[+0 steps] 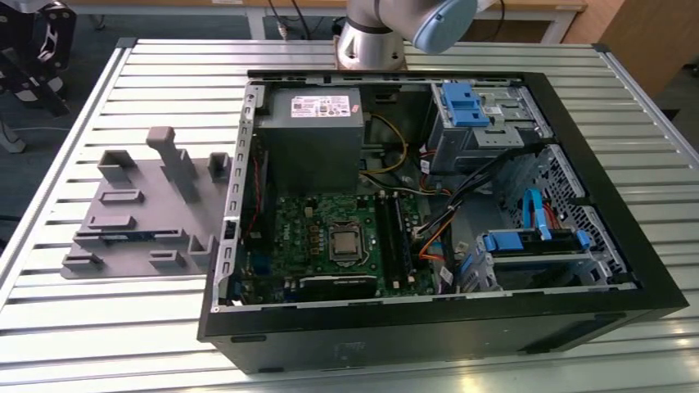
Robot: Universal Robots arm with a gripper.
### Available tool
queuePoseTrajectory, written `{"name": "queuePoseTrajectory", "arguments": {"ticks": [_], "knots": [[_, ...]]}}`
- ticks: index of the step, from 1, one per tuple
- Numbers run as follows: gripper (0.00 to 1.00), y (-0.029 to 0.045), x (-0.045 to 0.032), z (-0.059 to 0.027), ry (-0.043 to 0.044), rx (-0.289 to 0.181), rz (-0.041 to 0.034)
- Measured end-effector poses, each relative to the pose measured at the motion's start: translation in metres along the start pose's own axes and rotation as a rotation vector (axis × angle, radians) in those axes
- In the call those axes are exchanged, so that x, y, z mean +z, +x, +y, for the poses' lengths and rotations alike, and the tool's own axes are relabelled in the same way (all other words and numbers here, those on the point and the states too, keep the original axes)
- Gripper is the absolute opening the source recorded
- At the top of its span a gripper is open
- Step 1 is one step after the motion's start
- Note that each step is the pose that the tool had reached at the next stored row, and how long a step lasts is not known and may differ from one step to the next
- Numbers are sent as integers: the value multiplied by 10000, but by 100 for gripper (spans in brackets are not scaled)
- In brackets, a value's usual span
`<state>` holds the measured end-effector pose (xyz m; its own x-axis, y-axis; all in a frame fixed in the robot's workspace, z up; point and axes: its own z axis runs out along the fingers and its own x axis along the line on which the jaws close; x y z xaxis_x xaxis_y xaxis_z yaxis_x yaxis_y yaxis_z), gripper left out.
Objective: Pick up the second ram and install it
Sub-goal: 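Pick up the second ram and move it above second insertion slot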
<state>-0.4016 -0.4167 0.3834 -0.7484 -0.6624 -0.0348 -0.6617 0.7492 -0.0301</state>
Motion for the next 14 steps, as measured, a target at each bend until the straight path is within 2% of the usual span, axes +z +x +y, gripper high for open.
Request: {"name": "queuePoseTrajectory", "arguments": {"ticks": [5,14], "knots": [[11,1,1,0,-15,-419,-13],[11,2,2,0,-29,-838,-26]]}}
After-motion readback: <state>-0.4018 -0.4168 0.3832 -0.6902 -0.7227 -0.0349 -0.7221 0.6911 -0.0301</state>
